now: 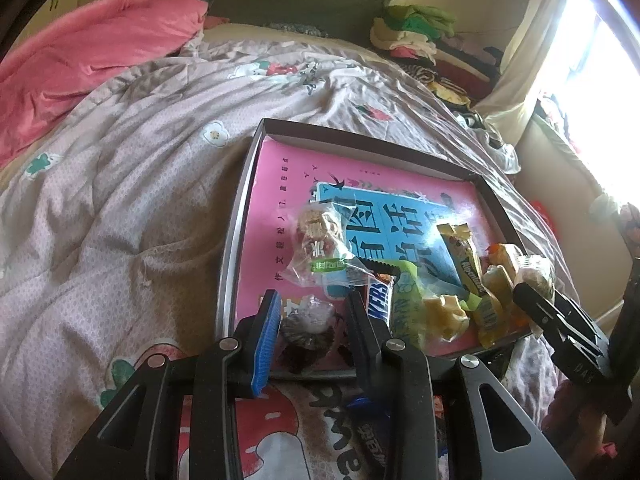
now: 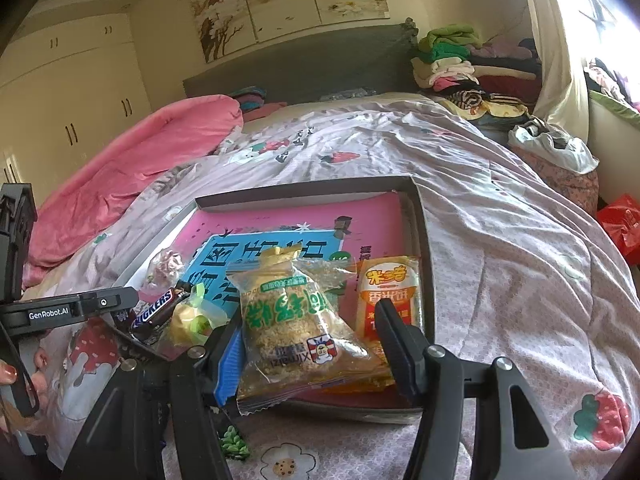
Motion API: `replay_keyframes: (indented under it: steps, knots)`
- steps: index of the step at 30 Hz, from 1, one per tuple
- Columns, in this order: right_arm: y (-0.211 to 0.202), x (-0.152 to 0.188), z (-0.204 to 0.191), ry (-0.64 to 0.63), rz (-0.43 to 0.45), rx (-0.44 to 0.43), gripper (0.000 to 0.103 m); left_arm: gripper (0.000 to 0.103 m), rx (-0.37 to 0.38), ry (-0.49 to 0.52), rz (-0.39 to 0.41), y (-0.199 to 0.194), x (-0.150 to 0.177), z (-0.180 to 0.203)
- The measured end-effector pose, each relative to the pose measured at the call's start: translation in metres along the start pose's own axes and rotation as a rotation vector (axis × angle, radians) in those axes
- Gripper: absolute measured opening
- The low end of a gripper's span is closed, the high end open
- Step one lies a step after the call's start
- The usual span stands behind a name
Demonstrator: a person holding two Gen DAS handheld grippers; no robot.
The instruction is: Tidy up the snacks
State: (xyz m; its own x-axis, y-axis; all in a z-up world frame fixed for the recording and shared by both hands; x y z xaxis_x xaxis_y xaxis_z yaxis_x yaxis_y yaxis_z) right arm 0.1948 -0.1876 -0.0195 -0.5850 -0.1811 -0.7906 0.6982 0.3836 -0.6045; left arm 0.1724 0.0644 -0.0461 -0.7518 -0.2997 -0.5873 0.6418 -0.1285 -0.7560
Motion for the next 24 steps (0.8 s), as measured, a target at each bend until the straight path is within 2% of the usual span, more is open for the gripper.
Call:
replay_keyframes:
  steps: [17,24]
  knots:
    - [-0.0023,0.003,-0.0058,-0.017,-0.013,0.011,0.063,0.034,-0.003,-0.002,0.001,-0.0043,0.0006,-0.0004]
    - [-0.0056,0.0043,-0.0047,-0.011,-0.017,0.016,0.07,0.034,-0.002,-0.003,-0.001,-0.0042,0.0006,0.0]
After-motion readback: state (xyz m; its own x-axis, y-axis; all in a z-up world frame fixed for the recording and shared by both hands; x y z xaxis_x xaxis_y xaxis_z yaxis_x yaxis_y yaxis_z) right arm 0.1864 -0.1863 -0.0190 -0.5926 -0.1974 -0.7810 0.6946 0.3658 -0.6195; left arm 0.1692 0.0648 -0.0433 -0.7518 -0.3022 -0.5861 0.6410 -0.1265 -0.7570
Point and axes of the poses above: each gripper's, at about its wrist camera, not at the fingertips, and y roughly the way its jaws point, z to its right, x to its underside, the point moved 4 cm from there along y, roughly the way its jaws point, and after that the axes turned 4 degrees about -y, right-handed, at the moved point
